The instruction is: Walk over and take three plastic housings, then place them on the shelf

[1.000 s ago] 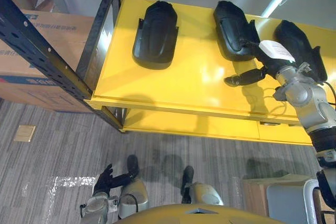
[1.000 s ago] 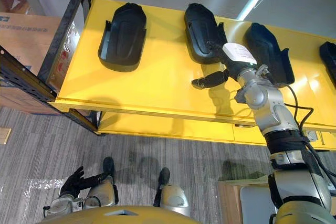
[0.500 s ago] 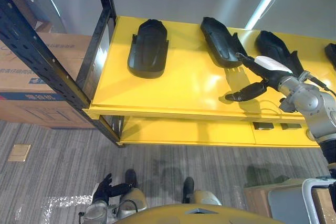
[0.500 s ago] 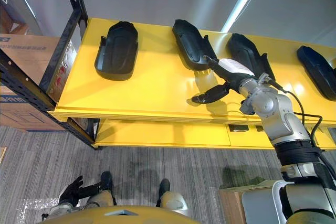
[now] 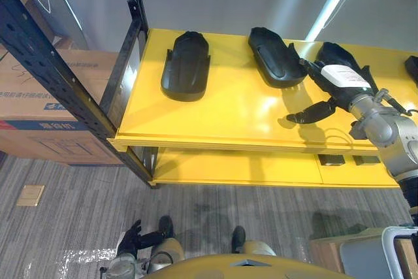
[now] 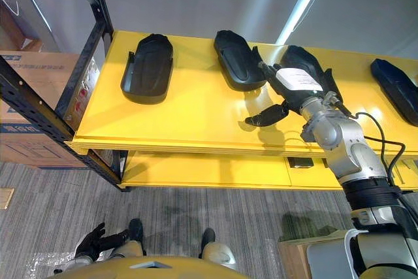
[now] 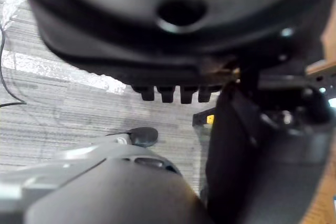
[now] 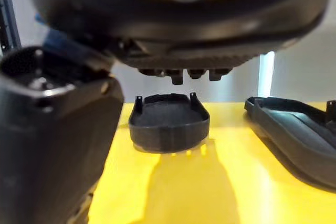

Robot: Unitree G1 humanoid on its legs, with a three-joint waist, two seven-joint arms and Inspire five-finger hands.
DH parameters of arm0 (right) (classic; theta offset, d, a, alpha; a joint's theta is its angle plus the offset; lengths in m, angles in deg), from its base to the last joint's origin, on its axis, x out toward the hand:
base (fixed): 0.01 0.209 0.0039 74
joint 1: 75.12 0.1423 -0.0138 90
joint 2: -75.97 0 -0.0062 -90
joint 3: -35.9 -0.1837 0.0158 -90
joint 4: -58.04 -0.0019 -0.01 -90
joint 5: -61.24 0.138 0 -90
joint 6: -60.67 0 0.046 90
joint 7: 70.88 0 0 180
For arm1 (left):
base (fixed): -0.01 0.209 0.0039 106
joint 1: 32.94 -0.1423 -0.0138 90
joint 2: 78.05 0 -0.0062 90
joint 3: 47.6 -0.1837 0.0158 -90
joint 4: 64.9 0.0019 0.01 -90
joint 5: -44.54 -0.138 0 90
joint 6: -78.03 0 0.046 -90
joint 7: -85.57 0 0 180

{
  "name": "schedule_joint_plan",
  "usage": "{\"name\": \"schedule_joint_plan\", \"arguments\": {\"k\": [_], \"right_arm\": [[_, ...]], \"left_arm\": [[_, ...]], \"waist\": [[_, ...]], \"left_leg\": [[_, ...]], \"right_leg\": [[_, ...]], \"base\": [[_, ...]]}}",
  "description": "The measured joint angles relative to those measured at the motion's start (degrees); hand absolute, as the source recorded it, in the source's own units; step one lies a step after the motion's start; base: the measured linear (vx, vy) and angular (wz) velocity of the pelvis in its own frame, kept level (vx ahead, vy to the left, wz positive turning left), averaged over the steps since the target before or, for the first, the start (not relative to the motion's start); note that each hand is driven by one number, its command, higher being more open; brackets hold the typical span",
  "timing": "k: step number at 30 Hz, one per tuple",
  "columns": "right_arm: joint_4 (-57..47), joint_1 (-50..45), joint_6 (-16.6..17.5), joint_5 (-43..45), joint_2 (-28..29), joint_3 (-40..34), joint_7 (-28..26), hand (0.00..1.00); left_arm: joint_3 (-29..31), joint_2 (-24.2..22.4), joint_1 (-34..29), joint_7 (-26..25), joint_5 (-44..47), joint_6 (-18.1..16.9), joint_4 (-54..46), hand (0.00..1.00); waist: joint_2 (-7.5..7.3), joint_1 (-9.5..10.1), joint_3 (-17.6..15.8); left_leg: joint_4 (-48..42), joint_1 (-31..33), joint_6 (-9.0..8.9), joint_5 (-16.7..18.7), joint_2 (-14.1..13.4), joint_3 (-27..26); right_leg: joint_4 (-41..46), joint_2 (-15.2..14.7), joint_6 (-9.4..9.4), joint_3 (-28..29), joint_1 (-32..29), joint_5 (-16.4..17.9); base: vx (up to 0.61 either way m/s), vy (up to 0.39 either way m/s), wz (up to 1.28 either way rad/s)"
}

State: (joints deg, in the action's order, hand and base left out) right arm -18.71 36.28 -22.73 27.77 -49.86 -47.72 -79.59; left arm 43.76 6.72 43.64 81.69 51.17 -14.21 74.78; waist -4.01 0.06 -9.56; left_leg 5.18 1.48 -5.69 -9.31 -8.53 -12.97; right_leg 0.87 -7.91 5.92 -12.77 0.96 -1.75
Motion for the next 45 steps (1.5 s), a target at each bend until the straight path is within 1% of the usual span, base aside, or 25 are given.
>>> {"name": "schedule_joint_plan", "arguments": {"k": [5, 10, 13, 17, 21, 24, 28, 30, 35, 38, 41, 43, 45], "right_arm": [[1.93, 3.29, -0.58, -0.03, 0.00, 1.65, 2.90, 1.00], [4.75, 6.10, -0.43, 0.16, 0.00, 3.69, 2.85, 1.00], [7.55, 7.63, 0.18, 0.94, 0.00, 5.12, 2.27, 1.00], [10.92, 10.86, 0.51, 4.56, 0.01, 7.93, -1.32, 1.00], [14.82, 13.45, -0.17, 9.56, 0.02, 10.00, -7.25, 1.00], [17.41, 14.92, -0.85, 10.05, 0.07, 10.35, -9.47, 1.00], [19.86, 17.18, -1.65, 11.70, 0.09, 11.13, -13.01, 1.00], [19.93, 18.16, -2.73, 13.53, 0.09, 11.16, -15.50, 1.00], [19.92, 19.42, -2.76, 14.82, 0.09, 11.16, -18.66, 1.00], [19.54, 19.77, -2.79, 17.00, 0.09, 11.13, -20.76, 1.00], [17.27, 19.74, -3.50, 17.02, 0.18, 11.13, -22.13, 1.00], [14.19, 19.37, -5.02, 17.72, 1.09, 11.02, -23.90, 1.00], [11.47, 18.41, -5.39, 18.14, 1.74, 10.26, -25.27, 1.00]], "left_arm": [[-1.09, 0.16, -0.34, -0.57, 1.96, 0.05, -0.42, 1.00], [-1.19, -0.15, -0.36, -0.73, 2.24, 0.23, -0.78, 1.00], [-1.61, -0.30, -0.36, -0.74, 2.26, 0.17, -1.02, 1.00], [-1.62, -0.80, -0.36, -0.86, 2.47, 0.18, -1.37, 1.00], [-1.65, -0.84, -0.36, -0.78, 4.34, 0.24, -1.39, 1.00], [-1.63, -0.94, -0.36, -0.76, 4.44, 0.23, -1.90, 1.00], [-1.55, -1.13, -0.35, -0.76, 4.43, 0.23, -2.09, 1.00], [-1.54, -1.14, -0.35, -0.72, 4.42, 0.28, -2.41, 1.00], [-1.03, -1.19, -0.36, -0.46, 4.38, 0.32, -2.53, 1.00], [-0.94, -1.01, -0.36, -0.44, 4.38, 0.36, -2.95, 1.00], [-0.83, -0.79, -0.36, -0.44, 4.37, 0.53, -3.03, 1.00], [-0.79, -0.73, -0.36, -0.47, 4.33, 0.66, -3.01, 1.00], [-0.78, -0.72, -0.36, -0.55, 4.29, 0.71, -3.00, 1.00]], "waist": [[0.43, 0.05, -0.07], [1.02, 0.35, -0.11], [1.41, 1.32, -0.36], [2.16, 1.49, -0.84], [2.29, 1.62, -1.26], [2.44, 1.87, -1.98], [2.58, 2.33, -2.09], [2.54, 2.59, -2.17], [2.21, 2.76, -2.38], [1.82, 2.81, -2.63], [1.43, 2.74, -2.90], [1.26, 2.75, -3.00], [1.24, 2.68, -3.02]], "left_leg": [[0.00, 0.22, 0.04, -0.03, 0.05, 0.41], [0.00, 0.97, 0.15, -0.12, 0.08, 1.37], [0.00, 1.03, 0.18, -0.15, 0.13, 1.57], [0.00, 1.08, 0.26, -0.23, 0.18, 1.91], [0.00, 1.09, 0.30, -0.28, 0.21, 2.19], [0.00, 1.10, 0.33, -0.38, 0.22, 2.40], [0.00, 1.09, 0.33, -0.38, 0.21, 2.44], [0.00, 1.07, 0.33, -0.38, 0.21, 2.50], [0.00, 0.91, 0.29, -0.34, 0.22, 2.58], [0.00, 0.79, 0.24, -0.30, 0.21, 2.47], [-0.01, 0.63, 0.18, -0.24, 0.21, 2.19], [-0.01, 0.00, 0.02, -0.07, 0.15, 1.59], [0.00, -0.05, -0.04, 0.00, 0.12, 1.29]], "right_leg": [[-0.03, -0.02, -0.01, -0.36, 0.01, 0.03], [-0.11, 0.00, -0.07, -1.31, -0.04, 0.07], [-0.11, -0.01, -0.08, -1.49, 0.00, 0.06], [-0.11, -0.03, -0.08, -1.86, 0.15, 0.06], [-0.14, -0.03, -0.08, -2.19, 0.36, 0.07], [-0.14, -0.03, -0.08, -2.39, 0.49, 0.07], [-0.21, -0.02, -0.09, -2.42, 0.54, 0.07], [-0.34, 0.00, -0.09, -2.50, 0.69, 0.07], [-0.80, 0.05, -0.05, -2.63, 1.12, -0.01], [-0.86, 0.06, -0.05, -2.55, 1.19, -0.01], [-0.88, 0.05, -0.05, -2.29, 1.19, -0.01], [-0.88, 0.06, -0.05, -1.68, 1.33, 0.02], [-0.87, 0.07, -0.05, -1.38, 1.22, 0.03]], "base": [[0.00, 0.000, 0.02], [0.00, -0.003, 0.10], [0.00, -0.003, 0.02], [0.00, -0.006, 0.04], [0.00, -0.003, 0.02], [-0.01, -0.004, 0.03], [0.00, 0.000, 0.00], [0.00, 0.000, 0.00], [0.00, -0.002, 0.01], [0.00, 0.000, 0.00], [0.00, -0.005, -0.04], [0.01, -0.010, -0.13], [0.01, -0.010, -0.09]]}}
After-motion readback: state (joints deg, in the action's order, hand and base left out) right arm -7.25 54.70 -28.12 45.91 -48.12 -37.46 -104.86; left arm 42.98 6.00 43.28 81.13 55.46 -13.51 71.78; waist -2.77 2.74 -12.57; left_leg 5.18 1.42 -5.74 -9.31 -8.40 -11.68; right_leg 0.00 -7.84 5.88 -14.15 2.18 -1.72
